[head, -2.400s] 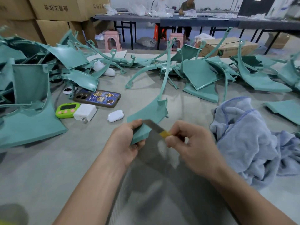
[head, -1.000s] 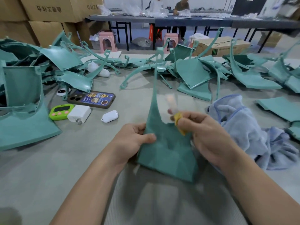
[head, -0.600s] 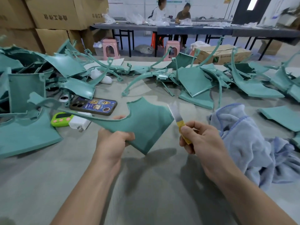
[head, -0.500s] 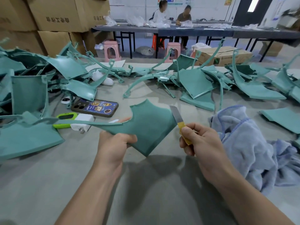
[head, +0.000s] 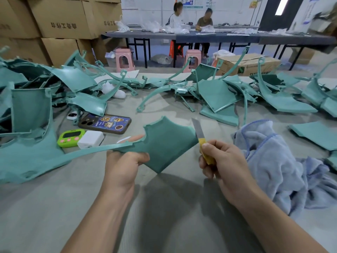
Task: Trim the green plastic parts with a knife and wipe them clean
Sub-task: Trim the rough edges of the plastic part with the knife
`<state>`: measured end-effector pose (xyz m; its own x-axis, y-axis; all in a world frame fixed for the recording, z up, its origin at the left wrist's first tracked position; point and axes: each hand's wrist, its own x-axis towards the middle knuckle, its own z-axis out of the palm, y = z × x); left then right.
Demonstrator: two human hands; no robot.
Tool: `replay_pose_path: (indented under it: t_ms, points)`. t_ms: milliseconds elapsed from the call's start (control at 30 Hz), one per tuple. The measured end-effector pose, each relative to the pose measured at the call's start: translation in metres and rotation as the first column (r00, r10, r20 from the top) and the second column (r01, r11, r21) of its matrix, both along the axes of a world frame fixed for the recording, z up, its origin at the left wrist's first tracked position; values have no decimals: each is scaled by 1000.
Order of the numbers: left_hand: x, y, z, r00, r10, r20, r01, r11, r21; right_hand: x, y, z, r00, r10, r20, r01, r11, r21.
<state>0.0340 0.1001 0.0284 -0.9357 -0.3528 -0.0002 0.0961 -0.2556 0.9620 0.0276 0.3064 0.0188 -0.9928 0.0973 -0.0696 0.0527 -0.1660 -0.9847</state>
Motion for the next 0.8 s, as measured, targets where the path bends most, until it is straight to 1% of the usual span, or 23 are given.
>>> replay_pose_path:
  t_ms: [67,100,133,200,233,267,300,333,400,433,500,533,567,600,633,667,733,767,800]
  points:
    - [2,0,0,1000,-12,-16,12,1000,-14,-5,3,-5,994,-82,70,73,990,121]
    - [2,-1,-1,1000,-17,-16,17,1000,-12,-6,5,-7,990,-128,66,113,974,195]
    - [3,-2,-1,1000,-16,-12,16,1000,-6,-6,6,-7,987,-158,34,146,961,233]
    - [2,-4,-2,1000,4,27,-5,999,37,-3,6,-8,980,-182,-85,196,957,214]
    - [1,-4,-2,998,3,62,-10,993,118,-1,5,-7,970,-179,-166,211,957,199]
    - [0,-5,-1,995,-28,91,5,970,242,2,3,-6,952,-164,-257,219,955,202]
    - [-1,-5,0,992,-70,109,25,929,368,5,1,-5,928,-137,-348,226,946,231]
    - [-2,-5,2,987,-111,120,45,891,452,8,0,-5,900,-97,-426,236,929,286]
    - [-3,-4,4,976,-165,139,72,855,513,14,-3,-5,864,0,-504,248,870,426]
    - [-2,-3,4,973,-180,147,75,842,535,16,-4,-5,863,64,-501,218,848,483]
    - [-2,-3,4,965,-206,162,72,804,590,21,-5,-3,867,235,-438,57,828,557]
    - [-2,-3,4,962,-217,166,71,786,614,23,-6,-3,854,323,-408,-22,805,592]
    - [-2,-3,4,959,-227,172,70,774,629,25,-7,-2,833,392,-390,-67,772,632]
    - [-2,-3,4,955,-237,180,71,767,637,27,-8,-2,819,428,-383,-71,737,672]
    - [-2,-4,4,951,-246,185,74,766,639,26,-9,-3,820,423,-386,-38,713,701]
    - [-2,-4,4,949,-249,192,73,769,635,24,-9,-4,843,360,-400,29,712,701]
    - [-2,-5,3,949,-240,203,65,781,621,14,-5,-4,905,99,-414,215,733,645]
    - [-3,-5,3,951,-234,204,61,786,615,9,-1,-3,918,-26,-396,290,726,624]
    - [-3,-6,3,952,-227,204,58,792,607,5,4,-1,919,-97,-381,326,731,600]
